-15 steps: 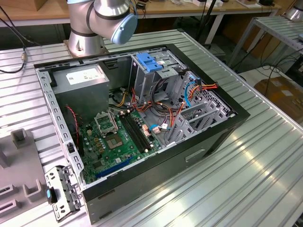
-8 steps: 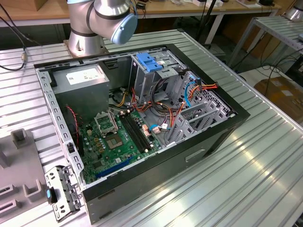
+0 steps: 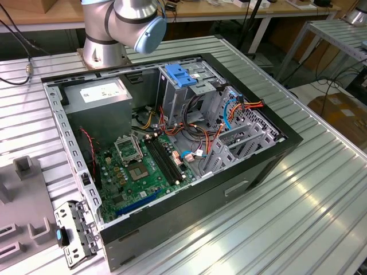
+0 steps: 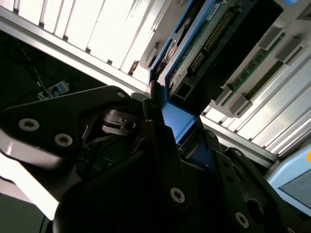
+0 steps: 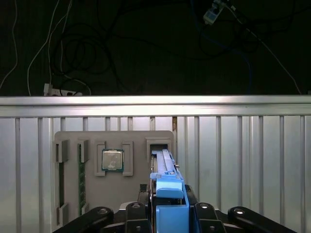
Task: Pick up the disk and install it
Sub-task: 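Pick up the disk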
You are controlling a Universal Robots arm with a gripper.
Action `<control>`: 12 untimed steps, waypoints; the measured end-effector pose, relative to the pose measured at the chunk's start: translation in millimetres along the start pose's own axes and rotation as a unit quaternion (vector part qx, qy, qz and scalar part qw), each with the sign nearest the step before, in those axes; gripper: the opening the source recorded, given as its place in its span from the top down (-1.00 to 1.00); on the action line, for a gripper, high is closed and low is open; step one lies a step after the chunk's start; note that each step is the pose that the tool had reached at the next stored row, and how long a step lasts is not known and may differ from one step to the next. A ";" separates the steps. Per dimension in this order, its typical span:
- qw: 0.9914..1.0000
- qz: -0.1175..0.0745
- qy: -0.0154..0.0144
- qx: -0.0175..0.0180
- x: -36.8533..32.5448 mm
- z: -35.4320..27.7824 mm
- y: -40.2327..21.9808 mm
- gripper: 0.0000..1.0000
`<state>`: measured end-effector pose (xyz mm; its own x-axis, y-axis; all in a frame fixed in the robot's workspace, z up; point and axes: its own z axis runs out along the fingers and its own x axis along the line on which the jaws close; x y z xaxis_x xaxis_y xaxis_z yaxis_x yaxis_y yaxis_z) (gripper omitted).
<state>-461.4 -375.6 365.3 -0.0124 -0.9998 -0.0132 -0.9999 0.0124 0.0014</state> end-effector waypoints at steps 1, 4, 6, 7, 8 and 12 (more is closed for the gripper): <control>1.000 0.000 0.000 0.000 0.0 0.0 0.0 0.25; 1.000 0.000 0.000 0.000 0.0 -0.1 0.0 0.25; 1.000 0.000 0.000 0.000 0.0 -0.6 0.0 0.25; 1.000 0.000 0.000 0.000 0.0 -1.2 0.0 0.25; 1.000 0.000 0.000 0.000 0.0 -1.7 0.0 0.25; 1.000 0.000 0.000 0.000 0.0 -4.7 0.0 0.25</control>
<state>-461.4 -375.6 370.0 -0.0124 -0.9998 -0.0132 -0.9999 0.0124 0.0014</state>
